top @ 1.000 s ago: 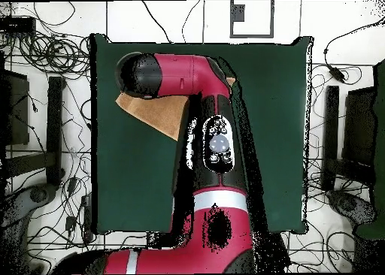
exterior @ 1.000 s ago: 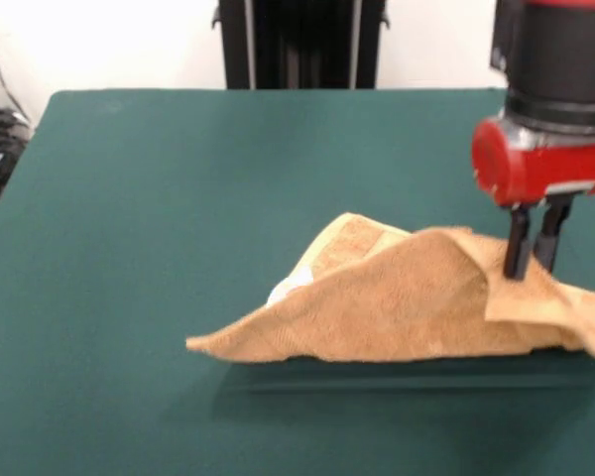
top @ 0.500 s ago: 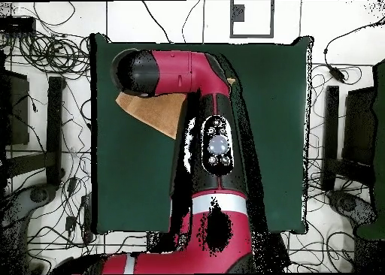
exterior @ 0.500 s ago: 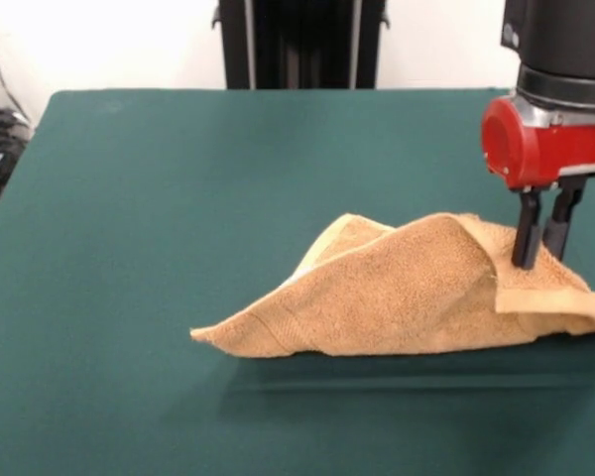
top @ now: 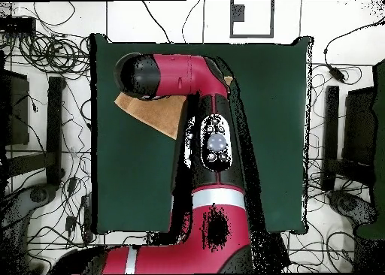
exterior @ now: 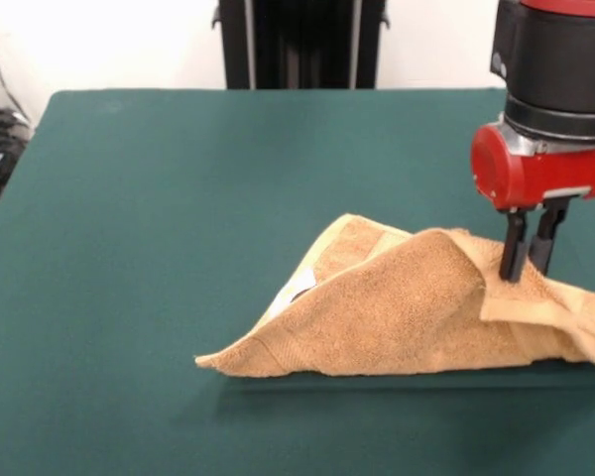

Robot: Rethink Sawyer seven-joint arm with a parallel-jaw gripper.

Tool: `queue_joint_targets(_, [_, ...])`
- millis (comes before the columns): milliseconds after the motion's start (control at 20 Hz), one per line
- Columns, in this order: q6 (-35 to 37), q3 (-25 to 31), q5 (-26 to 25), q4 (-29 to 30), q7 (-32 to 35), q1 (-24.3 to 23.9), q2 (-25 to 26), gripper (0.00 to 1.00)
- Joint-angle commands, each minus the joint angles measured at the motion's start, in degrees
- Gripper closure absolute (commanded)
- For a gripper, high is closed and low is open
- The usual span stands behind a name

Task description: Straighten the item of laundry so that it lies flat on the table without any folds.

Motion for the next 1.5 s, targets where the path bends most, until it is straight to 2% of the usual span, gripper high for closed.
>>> queue_joint_targets(50, [-2.3,2.7,-1.3,1.7,5.9,1.5,3.5,1.0])
queue_joint_targets(250, [-4.4,3.9,-1.6,1.8,4.6,1.0,3.6,1.0])
queue_joint_targets(300, [-4.8,4.5,-1.7,1.9,3.5,0.7,3.6,0.0])
queue_joint_targets(1150, [-6.4,6.8,-1.9,2.4,0.4,-0.5,3.3,0.0])
queue_joint_targets(1500, [-6.5,5.0,-2.6,2.5,2.6,0.4,3.1,0.0])
